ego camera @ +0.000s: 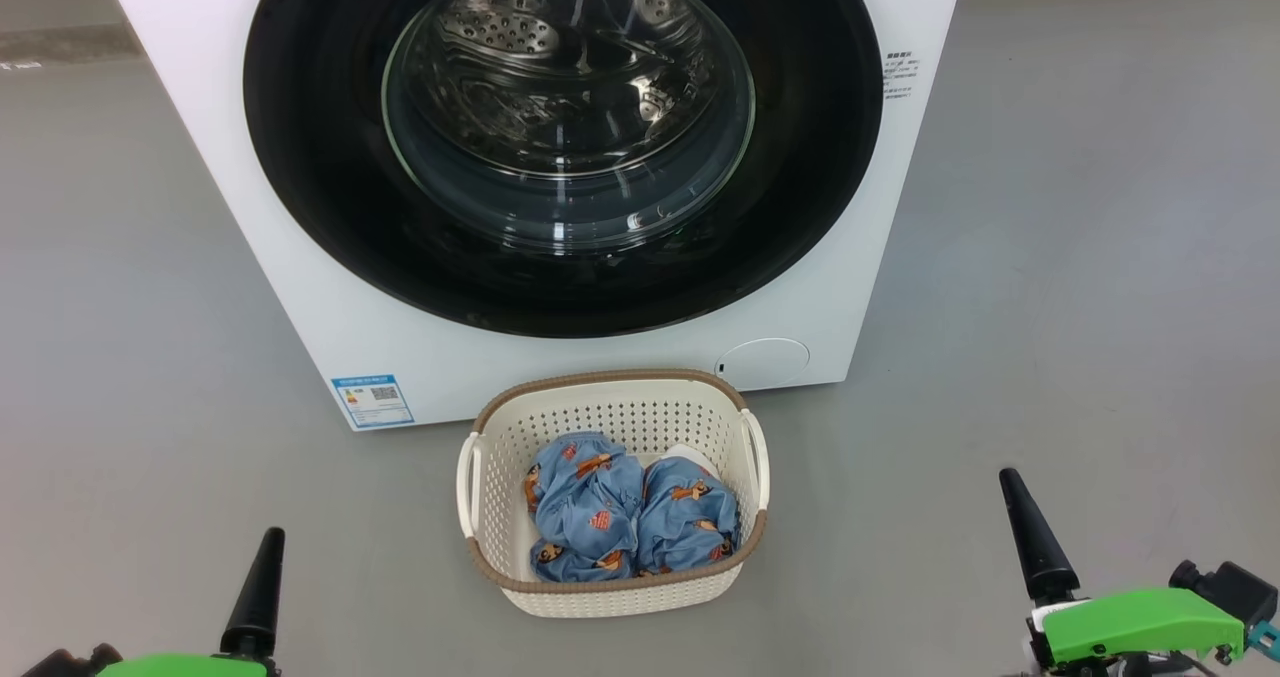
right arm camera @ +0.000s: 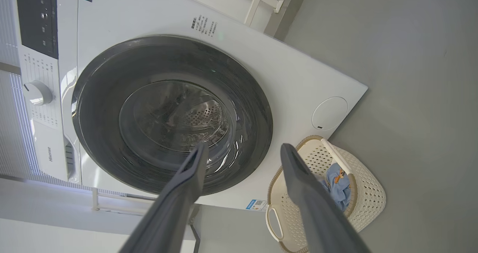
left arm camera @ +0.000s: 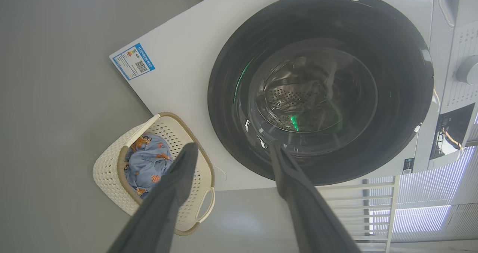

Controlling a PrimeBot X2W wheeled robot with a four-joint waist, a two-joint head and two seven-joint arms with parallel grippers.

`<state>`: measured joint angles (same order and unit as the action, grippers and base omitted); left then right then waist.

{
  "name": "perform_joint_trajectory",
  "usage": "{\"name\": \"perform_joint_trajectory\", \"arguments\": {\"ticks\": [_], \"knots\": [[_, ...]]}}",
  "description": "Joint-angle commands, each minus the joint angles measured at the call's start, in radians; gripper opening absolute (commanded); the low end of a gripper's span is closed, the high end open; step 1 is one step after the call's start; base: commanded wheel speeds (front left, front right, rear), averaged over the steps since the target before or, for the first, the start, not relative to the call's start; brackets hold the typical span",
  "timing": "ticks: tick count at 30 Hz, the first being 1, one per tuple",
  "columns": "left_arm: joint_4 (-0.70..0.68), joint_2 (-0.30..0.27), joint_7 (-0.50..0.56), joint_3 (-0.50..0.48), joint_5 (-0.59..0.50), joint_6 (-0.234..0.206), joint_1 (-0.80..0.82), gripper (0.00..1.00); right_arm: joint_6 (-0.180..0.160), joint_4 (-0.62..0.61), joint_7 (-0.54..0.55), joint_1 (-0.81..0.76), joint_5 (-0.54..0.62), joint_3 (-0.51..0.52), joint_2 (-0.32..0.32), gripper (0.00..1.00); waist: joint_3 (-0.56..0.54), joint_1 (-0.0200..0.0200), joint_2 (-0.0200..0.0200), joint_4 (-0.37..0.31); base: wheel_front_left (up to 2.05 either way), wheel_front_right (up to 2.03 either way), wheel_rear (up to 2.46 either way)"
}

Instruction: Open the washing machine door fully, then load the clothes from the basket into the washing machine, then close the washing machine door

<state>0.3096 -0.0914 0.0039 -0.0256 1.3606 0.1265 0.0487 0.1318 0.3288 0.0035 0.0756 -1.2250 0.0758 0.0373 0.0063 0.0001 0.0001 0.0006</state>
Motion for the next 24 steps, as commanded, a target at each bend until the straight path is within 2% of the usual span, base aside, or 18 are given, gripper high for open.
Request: {"name": "perform_joint_trajectory", "arguments": {"ticks": [1, 24], "knots": [[-0.027, -0.03, -0.01, -0.01, -0.024, 0.002, 0.05, 1.0, 0.0, -0.025, -0.012, 0.052, 0.028, -0.013, 0.012, 1.0, 0.0, -0.0001, -0.0001, 0.0, 0.0, 0.0, 0.0], [0.011, -0.082, -0.078, 0.012, -0.316, 0.003, 0.07, 1.0, -0.001, 0.035, -0.055, 0.114, 0.372, -0.04, 0.011, 1.0, -0.006, -0.0001, -0.0001, 0.004, 0.0, 0.0, 0.0]]}}
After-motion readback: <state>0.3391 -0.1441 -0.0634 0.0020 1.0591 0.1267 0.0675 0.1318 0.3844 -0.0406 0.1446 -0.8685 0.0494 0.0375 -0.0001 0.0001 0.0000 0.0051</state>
